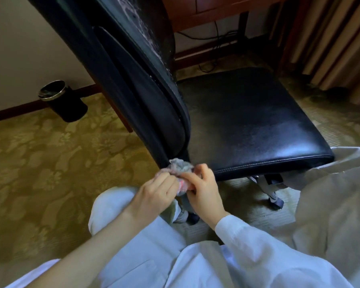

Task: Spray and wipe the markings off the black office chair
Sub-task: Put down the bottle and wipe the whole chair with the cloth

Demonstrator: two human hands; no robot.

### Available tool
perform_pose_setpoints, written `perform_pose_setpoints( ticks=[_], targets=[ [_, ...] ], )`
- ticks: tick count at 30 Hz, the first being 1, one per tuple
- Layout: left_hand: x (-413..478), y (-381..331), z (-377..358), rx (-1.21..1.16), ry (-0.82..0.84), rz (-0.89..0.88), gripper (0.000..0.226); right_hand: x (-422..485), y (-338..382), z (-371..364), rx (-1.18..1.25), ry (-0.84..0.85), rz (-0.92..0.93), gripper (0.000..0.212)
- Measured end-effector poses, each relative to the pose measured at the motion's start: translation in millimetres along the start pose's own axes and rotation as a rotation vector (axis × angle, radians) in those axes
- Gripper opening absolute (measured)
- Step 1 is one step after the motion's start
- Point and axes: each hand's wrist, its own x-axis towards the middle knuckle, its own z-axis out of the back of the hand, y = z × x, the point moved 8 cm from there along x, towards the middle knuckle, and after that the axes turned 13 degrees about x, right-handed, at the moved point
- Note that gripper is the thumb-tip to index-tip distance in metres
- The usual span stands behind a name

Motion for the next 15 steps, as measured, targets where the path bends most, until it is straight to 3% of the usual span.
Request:
perform_pose_setpoints(
  ticks=[2, 5, 8, 15],
  targets=[
    [-21.4, -9.6, -29.7, -0.041, 0.061, -0.066, 0.019, -11.5, -20.8, -25.0, -0.027, 0.082, -0.092, 0.029],
    [-40.1, -15.2, -67.3, -0.104, 0.136, -0.111, 0.017, -23.2, -48.1, -56.6, -0.049, 0.156, -0.22, 0.036],
    [-45.3, -23.6, -93.6, -0.086, 0.216, -0.204, 0.013, -32.1, -77.8, -78.1, -0.076, 0.194, -0.344, 0.026],
    [-68.7, -48.3, -160.4, -0.025, 0.629, -0.331, 0.029, -41.3, -110.4, -99.7, -0.128, 0.319, -0.504, 0.043]
  ],
)
